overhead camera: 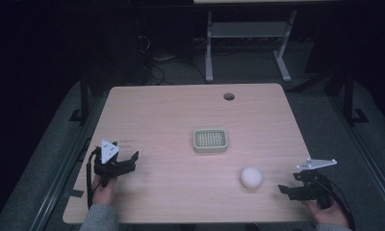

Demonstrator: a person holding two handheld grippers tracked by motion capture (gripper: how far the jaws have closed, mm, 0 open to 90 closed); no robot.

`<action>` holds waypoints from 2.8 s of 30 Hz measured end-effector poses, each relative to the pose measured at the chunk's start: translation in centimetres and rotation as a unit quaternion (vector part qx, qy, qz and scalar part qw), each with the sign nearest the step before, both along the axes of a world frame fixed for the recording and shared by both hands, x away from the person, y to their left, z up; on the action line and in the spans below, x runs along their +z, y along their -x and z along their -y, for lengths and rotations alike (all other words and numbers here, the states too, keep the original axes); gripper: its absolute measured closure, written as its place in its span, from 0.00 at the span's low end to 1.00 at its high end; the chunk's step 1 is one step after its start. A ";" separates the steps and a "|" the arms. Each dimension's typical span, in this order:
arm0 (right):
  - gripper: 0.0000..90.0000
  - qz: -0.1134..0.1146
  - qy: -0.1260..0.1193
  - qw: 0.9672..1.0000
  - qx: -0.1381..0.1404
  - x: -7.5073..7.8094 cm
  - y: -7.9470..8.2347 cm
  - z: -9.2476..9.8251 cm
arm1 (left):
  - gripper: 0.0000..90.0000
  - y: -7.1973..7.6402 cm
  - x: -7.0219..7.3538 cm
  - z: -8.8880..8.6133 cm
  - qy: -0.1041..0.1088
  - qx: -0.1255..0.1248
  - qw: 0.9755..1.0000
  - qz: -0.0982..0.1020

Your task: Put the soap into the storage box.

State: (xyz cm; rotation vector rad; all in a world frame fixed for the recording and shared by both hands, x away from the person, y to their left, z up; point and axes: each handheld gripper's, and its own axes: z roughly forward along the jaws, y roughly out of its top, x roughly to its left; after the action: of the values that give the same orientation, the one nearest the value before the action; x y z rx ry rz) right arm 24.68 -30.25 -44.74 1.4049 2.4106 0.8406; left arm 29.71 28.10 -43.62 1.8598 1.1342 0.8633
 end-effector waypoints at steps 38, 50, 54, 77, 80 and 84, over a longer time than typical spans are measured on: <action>0.23 -0.021 0.040 0.996 0.082 4.5 -1.6 -3.6 | 0.16 0.1 0.1 -0.2 0.004 0.004 1.000 0.004; 0.23 -0.026 0.056 0.992 0.112 5.8 -2.7 -5.2 | 0.16 0.1 0.1 -0.4 0.004 0.006 1.000 0.003; 0.22 -0.024 0.063 0.990 0.122 6.1 -3.1 -5.8 | 0.16 0.1 0.1 -0.4 0.004 0.005 1.000 0.002; 0.22 -0.038 0.087 0.982 0.162 6.7 -4.7 -8.6 | 0.16 0.1 0.2 -0.4 0.008 0.005 1.000 0.005; 0.22 -0.042 0.088 0.982 0.162 6.7 -4.8 -8.9 | 0.16 0.1 0.2 -0.4 0.009 0.005 1.000 0.007; 0.22 -0.042 0.091 0.981 0.166 6.7 -4.9 -9.0 | 0.16 0.1 0.2 -0.4 0.008 0.005 1.000 0.006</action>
State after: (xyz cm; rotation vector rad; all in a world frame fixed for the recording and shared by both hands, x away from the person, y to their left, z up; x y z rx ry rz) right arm 29.59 -21.27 -38.08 1.0063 2.7539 0.6175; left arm 29.59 28.50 -43.41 1.8340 1.1409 0.8676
